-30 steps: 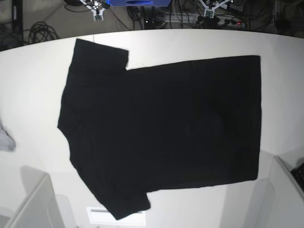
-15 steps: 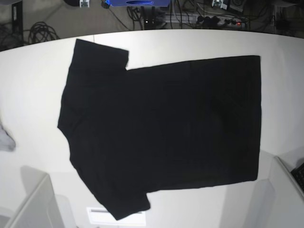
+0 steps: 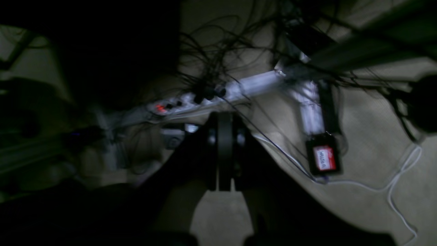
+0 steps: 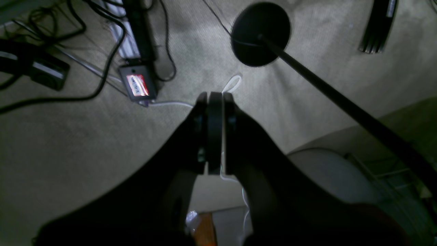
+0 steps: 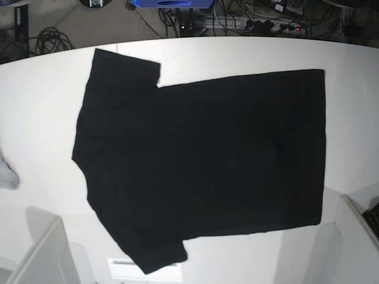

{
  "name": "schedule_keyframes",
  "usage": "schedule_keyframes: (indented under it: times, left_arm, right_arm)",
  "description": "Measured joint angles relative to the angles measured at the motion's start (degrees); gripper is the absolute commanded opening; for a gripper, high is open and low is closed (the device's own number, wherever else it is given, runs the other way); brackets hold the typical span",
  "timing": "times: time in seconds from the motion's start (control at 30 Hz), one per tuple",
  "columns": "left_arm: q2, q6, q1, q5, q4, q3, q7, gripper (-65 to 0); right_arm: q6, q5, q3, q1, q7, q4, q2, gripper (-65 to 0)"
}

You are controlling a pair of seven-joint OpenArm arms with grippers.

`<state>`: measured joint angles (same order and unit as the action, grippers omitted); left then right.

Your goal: Fold the T-shirt properly

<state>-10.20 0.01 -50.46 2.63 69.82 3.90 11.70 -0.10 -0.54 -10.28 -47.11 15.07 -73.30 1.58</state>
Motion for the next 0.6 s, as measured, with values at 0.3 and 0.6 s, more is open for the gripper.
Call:
schedule_keyframes:
  times: [0.3,0.6]
  left_arm:
    - [-0.3,0.0,-1.9,0.0,6.4,6.6,-0.2,-65.0]
    - [-1.5,0.0,-8.5,0.0,16.7,6.4,-0.3,-65.0]
  right_arm:
    - [0.0,-8.3,0.0,-6.1,0.3,-10.8,0.3,-65.0]
    - [-0.1,-9.4,0.0,-11.2,0.6,-22.1,0.3,-65.0]
